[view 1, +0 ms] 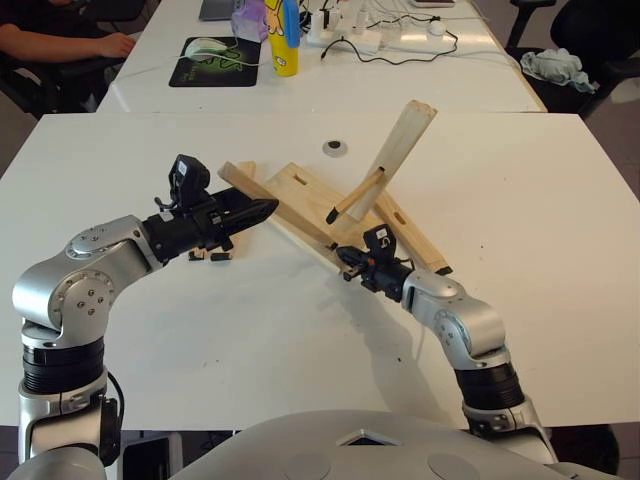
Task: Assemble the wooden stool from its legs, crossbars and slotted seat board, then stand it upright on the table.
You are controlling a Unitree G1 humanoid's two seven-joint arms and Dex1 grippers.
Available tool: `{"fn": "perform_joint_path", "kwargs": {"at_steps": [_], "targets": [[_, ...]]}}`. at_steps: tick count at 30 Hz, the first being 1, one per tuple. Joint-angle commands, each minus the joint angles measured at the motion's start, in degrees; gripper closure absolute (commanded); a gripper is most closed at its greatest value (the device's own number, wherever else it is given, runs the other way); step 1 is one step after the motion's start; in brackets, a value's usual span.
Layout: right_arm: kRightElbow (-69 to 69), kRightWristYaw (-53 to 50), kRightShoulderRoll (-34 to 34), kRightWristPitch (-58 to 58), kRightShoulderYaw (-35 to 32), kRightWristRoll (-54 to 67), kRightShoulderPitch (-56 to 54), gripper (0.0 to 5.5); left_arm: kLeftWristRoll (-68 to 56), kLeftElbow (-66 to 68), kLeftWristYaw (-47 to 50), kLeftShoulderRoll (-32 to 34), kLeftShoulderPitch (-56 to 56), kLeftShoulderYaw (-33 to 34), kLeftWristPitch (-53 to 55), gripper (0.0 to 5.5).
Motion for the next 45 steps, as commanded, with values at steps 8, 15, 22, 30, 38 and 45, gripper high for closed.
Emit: {"fn": "perform_joint_path", "kwargs": {"at_steps": [8,15,22,30,38,45], "targets": [[-1.15,1.85,0.05,-10.50,-9.31,4.22,5.62,5.50,2.39,0.17,-0.09,0.75,0.98,-1.77,-0.76,3.43],[2.39,1.22,-2.23,-14.43,-15.29,3.38,-0.86,5.50,3.32,-0.29,0.42,0.87,2.36,-2.46,-1.66,3.43],[15.28,-0.41,-4.91,-16.18,-9.49,-6.84,-8.55,5.50,3.75,0.69,0.06,0.78,1.11,-3.90,-2.07,3.43],[22.29,1.39,-5.57,-19.34,-7.37,-10.96,-12.12,5.50,4.26,1.40,-0.58,0.92,0.58,-4.83,-2.23,3.43],[27.91,3.55,-6.24,-18.82,-4.20,-14.60,-17.26,5.50,4.30,1.39,-0.83,1.05,0.55,-4.60,-2.11,3.43],[29.17,8.26,-8.66,-8.65,1.70,-17.55,-18.23,5.50,4.12,0.86,-0.95,1.16,0.56,-4.81,-1.79,3.43]]}}
